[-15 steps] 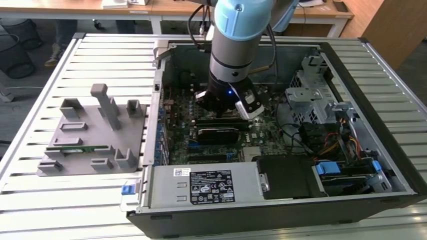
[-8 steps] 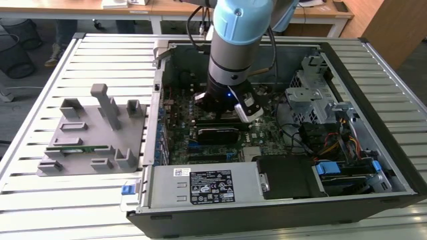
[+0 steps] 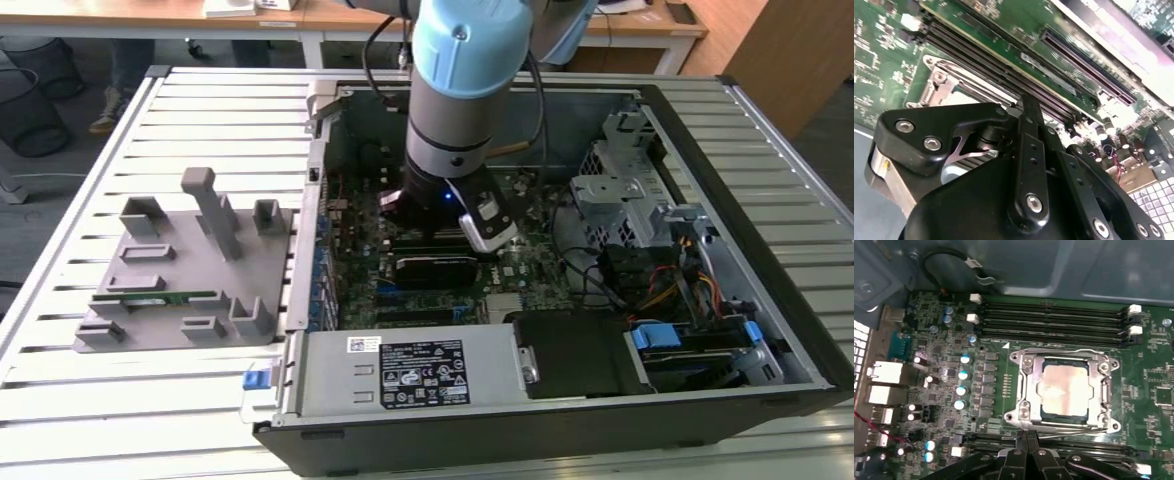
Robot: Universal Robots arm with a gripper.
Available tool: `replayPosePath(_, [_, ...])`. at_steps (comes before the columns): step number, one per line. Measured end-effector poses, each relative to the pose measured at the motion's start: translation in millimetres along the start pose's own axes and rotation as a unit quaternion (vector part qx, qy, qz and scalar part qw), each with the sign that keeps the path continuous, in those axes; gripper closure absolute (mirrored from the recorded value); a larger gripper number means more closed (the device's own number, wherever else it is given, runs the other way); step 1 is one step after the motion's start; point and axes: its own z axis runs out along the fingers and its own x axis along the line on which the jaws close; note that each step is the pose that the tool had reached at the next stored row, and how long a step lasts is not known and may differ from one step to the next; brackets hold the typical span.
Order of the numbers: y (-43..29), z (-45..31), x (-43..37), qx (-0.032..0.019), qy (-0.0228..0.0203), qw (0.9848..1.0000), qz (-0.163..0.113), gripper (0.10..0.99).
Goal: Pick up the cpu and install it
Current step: 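Install the second cpu locking lever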
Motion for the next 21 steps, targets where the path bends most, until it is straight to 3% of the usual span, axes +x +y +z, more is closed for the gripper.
replayPosePath(7, [-0.6,5.2,7.8,-0.0089,-0.0005,1.0,0.0,0.98])
replayPosePath(21, [-1.7,11.5,8.2,-0.0268,-0.0018,0.9996,-0.001,0.98])
